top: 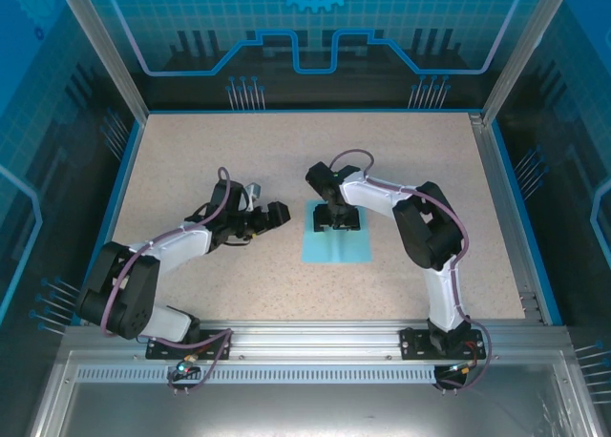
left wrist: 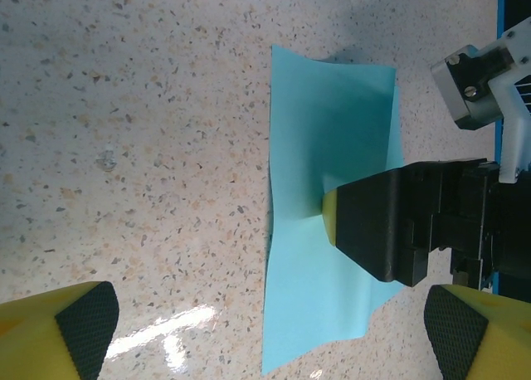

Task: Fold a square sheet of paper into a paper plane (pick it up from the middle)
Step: Fold the square sheet of paper in half at the center of the table.

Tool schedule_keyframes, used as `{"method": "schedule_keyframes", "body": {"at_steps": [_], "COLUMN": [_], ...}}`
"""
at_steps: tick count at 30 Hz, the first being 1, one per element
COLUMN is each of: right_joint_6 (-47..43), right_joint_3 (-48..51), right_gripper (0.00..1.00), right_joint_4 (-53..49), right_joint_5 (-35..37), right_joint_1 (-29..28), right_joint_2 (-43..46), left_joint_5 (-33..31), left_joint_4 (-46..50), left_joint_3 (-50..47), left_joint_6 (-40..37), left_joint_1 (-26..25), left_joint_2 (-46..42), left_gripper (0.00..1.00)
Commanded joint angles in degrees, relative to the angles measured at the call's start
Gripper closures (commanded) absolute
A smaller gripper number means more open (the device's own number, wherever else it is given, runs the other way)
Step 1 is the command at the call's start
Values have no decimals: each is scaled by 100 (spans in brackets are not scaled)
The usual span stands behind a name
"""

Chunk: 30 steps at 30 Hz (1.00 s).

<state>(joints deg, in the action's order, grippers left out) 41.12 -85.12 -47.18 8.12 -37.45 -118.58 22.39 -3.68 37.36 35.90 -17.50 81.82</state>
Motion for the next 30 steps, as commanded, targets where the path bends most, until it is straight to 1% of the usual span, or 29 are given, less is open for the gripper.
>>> {"method": "schedule_keyframes", "body": {"at_steps": [1,2,6,7,8,10,13,16,20,23,27,30], "right_joint_6": [-33,-47,-35,-35,-35,-29,22,115,333,563,961,1070], "right_joint_3": [107,125,234,268,318,430,685,948,1317,1729,2288,2641], "right_gripper": [31,37,53,56,57,64,65,66,66,64,63,63], "right_joint_4": [53,59,125,159,218,375,731,1251,2107,3078,4084,4431], "right_joint_5": [-186,-175,-185,-220,-271,-419,-864,-1547,-2536,-3327,-4153,-4287], "right_joint_1": [10,19,43,53,61,87,163,253,384,550,862,1050], "right_joint_2": [207,249,426,476,553,725,1047,1356,1749,1976,1797,1559], "left_joint_5": [87,81,71,53,46,28,27,28,109,196,344,506], "left_joint_4": [108,121,140,155,162,174,177,183,184,154,11,-1], "left_joint_3": [163,161,144,140,139,131,139,129,139,217,297,350], "left_joint_6": [-83,-83,-69,-83,-91,-91,-68,-35,0,64,224,241], "left_joint_1": [-53,-50,-59,-57,-59,-59,-57,-61,-59,-59,-56,-60], "left_joint_2": [16,16,-2,-9,-22,-26,-26,-52,-46,-2,94,188], "left_gripper": [1,1,1,1,1,1,1,1,1,1,1,1]}}
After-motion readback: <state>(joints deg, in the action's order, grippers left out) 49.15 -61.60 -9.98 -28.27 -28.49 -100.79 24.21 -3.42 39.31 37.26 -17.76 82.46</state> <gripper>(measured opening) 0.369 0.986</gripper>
